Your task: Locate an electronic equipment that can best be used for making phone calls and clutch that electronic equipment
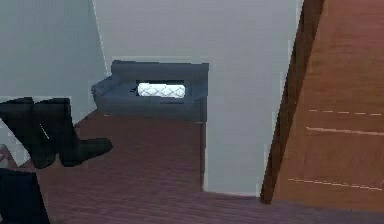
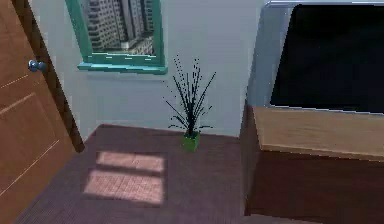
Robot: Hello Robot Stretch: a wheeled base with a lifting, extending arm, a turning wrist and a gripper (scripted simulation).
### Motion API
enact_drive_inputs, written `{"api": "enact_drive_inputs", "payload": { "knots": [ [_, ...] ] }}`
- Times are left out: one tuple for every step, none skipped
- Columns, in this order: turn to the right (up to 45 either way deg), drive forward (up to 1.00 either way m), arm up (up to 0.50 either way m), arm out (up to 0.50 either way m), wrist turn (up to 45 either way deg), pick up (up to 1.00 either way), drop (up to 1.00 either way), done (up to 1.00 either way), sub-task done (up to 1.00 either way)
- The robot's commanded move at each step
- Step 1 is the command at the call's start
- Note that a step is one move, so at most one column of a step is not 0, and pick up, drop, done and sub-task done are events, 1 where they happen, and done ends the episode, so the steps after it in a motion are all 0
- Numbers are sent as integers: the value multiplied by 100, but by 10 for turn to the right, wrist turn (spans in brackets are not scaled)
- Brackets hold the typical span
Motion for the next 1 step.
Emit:
{"api": "enact_drive_inputs", "payload": {
  "knots": [
    [-240, 0, 0, 0, 0, 0, 0, 0, 0]
  ]
}}
